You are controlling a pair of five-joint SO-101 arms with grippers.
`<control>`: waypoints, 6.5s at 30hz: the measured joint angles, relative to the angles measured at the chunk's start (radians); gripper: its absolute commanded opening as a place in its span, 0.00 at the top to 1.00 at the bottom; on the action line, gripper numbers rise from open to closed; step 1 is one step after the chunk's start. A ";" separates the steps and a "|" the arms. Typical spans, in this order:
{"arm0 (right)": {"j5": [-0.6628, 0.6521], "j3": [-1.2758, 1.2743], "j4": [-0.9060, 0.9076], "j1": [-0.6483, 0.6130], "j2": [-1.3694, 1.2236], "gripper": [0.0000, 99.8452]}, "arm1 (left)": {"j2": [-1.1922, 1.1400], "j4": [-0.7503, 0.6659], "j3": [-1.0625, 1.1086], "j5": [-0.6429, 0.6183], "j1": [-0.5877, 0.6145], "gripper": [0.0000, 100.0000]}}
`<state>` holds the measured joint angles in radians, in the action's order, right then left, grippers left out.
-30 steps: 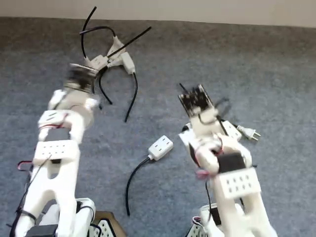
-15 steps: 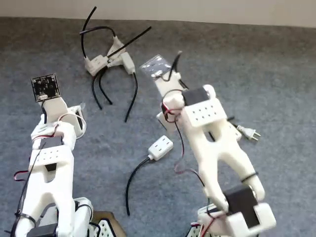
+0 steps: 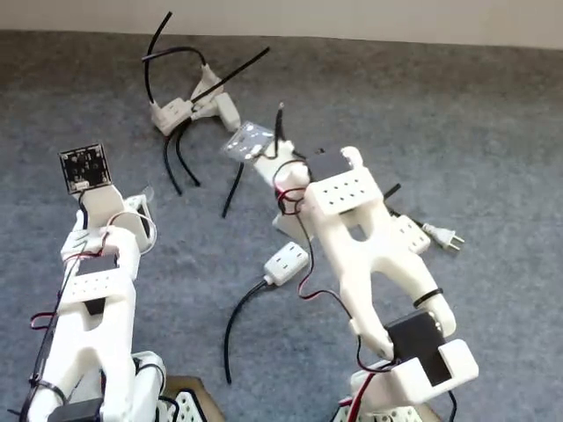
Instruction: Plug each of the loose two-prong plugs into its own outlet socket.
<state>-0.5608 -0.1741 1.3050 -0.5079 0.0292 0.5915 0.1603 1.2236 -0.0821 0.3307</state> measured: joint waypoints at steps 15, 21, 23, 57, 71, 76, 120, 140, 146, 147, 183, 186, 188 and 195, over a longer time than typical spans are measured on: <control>0.072 -0.089 -0.069 -0.040 -0.035 0.99 | 0.000 -0.012 0.000 0.000 0.000 0.79; 0.032 -0.074 -0.069 -0.011 -0.107 0.99 | 0.000 -0.012 0.000 0.000 0.000 0.79; 0.032 -0.074 -0.069 -0.009 -0.115 0.99 | 0.000 -0.012 0.000 0.000 0.000 0.79; 0.061 0.092 0.069 -0.005 -0.209 0.99 | 0.000 -0.018 0.000 0.000 0.000 0.79; 0.157 0.112 0.061 -0.003 -0.292 0.99 | 0.000 -0.018 0.000 0.000 0.000 0.79; 0.218 0.110 0.068 -0.006 -0.302 0.99 | 0.000 -0.018 0.000 0.000 0.000 0.79; 0.790 0.661 0.420 0.032 -0.236 0.77 | 0.000 -0.018 0.000 0.000 0.000 0.79; 1.284 0.382 0.420 -0.066 -0.411 0.77 | 0.000 -0.018 0.000 0.000 0.000 0.79; 1.298 0.411 0.420 -0.066 -0.545 0.77 | 0.000 -0.018 0.000 0.000 0.000 0.79; 1.298 0.417 0.420 -0.066 -0.549 0.77 | 0.000 -0.018 0.000 0.000 0.000 0.79; 1.413 0.278 0.292 -0.057 -0.367 0.76 | 0.000 -0.018 0.000 0.000 0.000 0.79; 1.221 0.276 0.292 -0.057 -0.367 0.76 | 0.000 -0.018 0.000 0.000 0.000 0.79; 1.086 0.276 0.292 -0.057 -0.367 0.76 | 0.000 -0.018 0.000 0.000 0.000 0.79; 0.477 0.276 0.292 -0.058 -0.367 0.76 | 0.000 -0.018 0.000 0.000 0.000 0.79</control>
<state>-0.0836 0.1020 1.5965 -0.5662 -0.3376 0.5915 0.1419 1.2236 -0.0821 0.3307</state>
